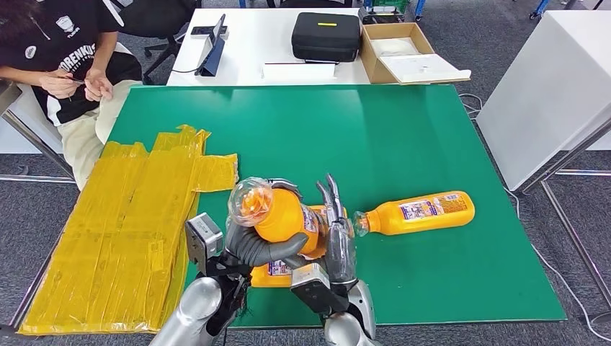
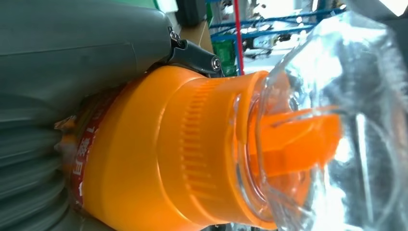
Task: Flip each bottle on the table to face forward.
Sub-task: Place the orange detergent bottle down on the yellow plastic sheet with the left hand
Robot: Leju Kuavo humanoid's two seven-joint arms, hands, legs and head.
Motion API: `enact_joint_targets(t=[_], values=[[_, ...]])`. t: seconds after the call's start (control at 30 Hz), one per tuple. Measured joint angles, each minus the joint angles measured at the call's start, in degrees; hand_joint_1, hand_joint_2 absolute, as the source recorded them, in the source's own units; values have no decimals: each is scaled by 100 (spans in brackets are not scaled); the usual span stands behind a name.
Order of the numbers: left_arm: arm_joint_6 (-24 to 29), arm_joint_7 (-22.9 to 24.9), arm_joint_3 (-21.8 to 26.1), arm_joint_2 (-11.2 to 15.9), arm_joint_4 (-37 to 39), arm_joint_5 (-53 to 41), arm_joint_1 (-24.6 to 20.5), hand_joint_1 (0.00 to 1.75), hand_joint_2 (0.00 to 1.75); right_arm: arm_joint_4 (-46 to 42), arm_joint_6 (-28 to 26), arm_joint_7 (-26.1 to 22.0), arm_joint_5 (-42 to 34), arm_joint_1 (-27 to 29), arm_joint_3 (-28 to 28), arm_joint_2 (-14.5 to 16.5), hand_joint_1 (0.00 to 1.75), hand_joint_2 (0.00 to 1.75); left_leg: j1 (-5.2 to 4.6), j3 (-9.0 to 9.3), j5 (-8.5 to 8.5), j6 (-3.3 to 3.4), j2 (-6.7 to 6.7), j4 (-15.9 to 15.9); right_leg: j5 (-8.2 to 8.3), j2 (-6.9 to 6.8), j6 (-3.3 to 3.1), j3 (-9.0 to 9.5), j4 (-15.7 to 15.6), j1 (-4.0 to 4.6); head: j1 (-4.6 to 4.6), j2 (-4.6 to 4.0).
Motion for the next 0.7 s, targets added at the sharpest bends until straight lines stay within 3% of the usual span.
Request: enact_joint_targets(t=[0.43, 0.57, 0.63, 0.7], values=[[312, -98, 506, 126, -346, -278, 359, 175, 175, -1490, 404, -145, -392, 698, 26, -339, 0, 175, 0, -1, -3, -4, 0, 0, -1, 0, -2, -3, 0, 0, -1, 0], [583, -171, 856, 178, -450, -424, 559, 175, 175, -2105, 500, -279, -681, 1017, 20, -613, 0, 175, 0, -3, -5, -5, 1, -1, -2, 1, -1, -5, -1, 0, -1, 0], [952, -263, 1077, 197, -508, -731, 667, 175, 175, -2390, 404, -348, -719, 1174, 10, -780, 0, 175, 0, -4, -7, -5, 1, -1, -4, 1, -1, -6, -1, 0, -1, 0], [1700, -372, 1313, 204, -588, -1345, 769, 175, 175, -2640, 247, -425, -732, 1308, -3, -933, 0, 175, 0, -5, -9, -6, 1, -1, -7, 1, -2, -7, -1, 0, 1, 0]])
